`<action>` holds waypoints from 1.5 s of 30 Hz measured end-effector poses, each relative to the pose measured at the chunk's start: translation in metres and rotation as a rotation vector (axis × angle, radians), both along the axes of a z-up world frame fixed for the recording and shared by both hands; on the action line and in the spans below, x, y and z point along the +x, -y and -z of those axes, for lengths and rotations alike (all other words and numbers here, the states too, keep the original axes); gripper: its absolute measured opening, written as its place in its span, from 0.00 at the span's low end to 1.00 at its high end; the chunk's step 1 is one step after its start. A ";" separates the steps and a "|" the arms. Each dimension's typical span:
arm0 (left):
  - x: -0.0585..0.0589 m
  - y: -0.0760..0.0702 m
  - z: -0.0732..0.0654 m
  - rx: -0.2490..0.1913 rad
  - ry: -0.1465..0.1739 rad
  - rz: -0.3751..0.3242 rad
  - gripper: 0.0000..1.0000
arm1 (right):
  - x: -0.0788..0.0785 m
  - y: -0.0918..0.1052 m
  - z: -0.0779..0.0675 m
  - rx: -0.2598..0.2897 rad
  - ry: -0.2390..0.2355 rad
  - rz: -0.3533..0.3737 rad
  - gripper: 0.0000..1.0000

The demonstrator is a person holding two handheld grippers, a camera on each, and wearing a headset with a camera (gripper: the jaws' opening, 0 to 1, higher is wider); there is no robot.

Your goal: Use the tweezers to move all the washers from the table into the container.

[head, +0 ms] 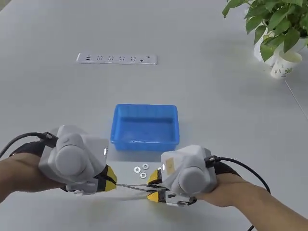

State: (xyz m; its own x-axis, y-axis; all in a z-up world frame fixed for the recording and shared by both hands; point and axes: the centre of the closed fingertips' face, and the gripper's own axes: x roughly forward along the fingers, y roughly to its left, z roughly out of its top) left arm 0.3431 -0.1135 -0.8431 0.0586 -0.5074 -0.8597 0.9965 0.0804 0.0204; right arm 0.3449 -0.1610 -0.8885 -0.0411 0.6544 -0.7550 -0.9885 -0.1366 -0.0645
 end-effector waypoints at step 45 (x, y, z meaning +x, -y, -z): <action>0.004 0.052 -0.065 -0.156 0.062 0.091 0.05 | 0.004 0.001 -0.018 0.044 0.007 0.059 0.08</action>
